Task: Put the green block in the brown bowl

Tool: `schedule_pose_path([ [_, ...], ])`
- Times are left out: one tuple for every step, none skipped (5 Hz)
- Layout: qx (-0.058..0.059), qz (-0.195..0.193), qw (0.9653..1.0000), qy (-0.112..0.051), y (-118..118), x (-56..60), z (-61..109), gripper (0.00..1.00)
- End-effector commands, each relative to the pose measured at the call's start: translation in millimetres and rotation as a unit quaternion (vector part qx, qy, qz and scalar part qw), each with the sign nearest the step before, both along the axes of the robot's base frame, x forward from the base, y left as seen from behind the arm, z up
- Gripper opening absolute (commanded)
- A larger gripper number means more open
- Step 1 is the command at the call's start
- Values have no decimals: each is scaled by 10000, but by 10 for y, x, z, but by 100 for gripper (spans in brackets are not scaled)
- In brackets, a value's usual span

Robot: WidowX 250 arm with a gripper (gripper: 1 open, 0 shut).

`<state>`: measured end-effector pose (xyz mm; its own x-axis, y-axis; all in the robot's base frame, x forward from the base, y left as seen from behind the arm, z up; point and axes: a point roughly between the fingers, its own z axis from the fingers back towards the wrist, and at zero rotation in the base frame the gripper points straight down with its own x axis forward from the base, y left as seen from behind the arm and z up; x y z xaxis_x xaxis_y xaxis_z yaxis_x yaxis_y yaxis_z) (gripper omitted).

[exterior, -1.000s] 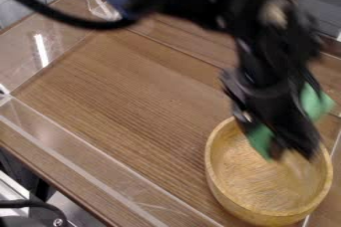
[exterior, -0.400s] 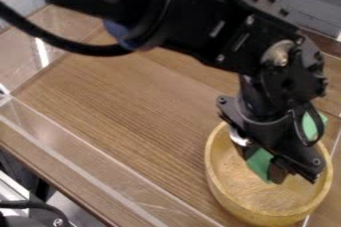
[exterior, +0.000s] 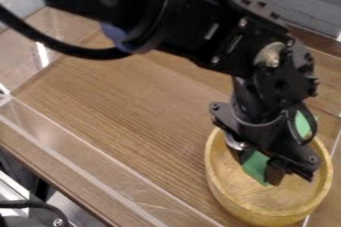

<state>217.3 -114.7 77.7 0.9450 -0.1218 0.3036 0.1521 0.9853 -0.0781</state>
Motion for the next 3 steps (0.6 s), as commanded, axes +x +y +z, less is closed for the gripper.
schedule_pose_path([
  [-149, 169, 9997, -65, 8, 64, 25, 0],
  [-216, 289, 9993, 13, 21, 74, -11, 0],
  [-276, 388, 9988, 98, 26, 83, -26, 0],
])
